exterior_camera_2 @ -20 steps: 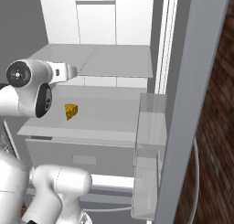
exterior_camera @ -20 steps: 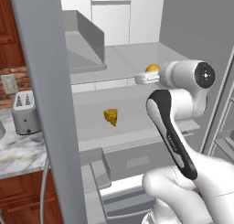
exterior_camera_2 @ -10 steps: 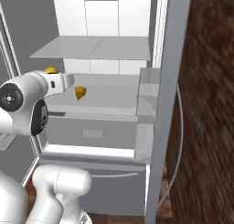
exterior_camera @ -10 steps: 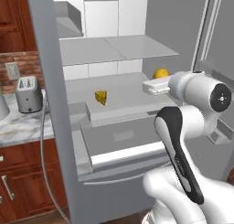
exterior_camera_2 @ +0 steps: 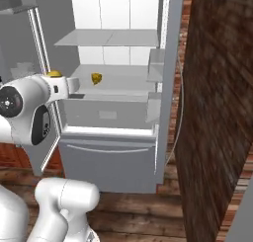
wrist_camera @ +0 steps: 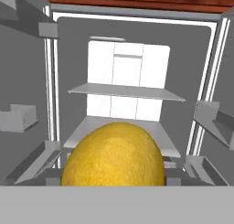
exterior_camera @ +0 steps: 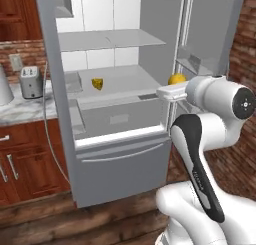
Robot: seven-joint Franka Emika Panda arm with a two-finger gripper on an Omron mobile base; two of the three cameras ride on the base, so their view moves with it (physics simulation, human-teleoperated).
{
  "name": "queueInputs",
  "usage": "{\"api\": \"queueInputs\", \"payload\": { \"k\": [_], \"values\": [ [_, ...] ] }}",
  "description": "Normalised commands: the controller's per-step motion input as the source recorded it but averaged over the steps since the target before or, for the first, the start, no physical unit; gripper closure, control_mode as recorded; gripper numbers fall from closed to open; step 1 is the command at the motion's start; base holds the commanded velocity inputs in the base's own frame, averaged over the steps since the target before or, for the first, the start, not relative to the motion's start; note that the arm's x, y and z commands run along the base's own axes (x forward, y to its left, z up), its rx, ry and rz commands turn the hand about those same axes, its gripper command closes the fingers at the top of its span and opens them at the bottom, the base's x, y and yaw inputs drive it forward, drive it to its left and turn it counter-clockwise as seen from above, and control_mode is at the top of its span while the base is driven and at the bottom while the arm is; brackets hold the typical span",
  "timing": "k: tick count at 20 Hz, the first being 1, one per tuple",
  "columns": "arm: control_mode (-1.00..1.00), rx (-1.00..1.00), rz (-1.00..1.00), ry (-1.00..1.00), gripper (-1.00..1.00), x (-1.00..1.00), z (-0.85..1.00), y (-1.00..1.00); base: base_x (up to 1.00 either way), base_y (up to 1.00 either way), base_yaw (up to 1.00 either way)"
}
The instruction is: Take the cheese, fish, and lemon from the fridge and place them on the plate on the dining counter to create an appetizer plate.
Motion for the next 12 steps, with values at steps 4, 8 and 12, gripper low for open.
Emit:
{"api": "queueInputs", "payload": {
  "k": [4, 8, 12],
  "values": [
    [1.00, 0.00, 0.00, 0.00, 1.00, 0.00, 0.00, 0.00, -1.00, 0.00, -0.01],
    [1.00, 0.00, 0.00, 0.00, 1.00, 0.00, 0.00, 0.00, -1.00, 0.03, 0.00],
    [1.00, 0.00, 0.00, 0.00, 1.00, 0.00, 0.00, 0.00, -1.00, 0.22, 0.00]
  ]
}}
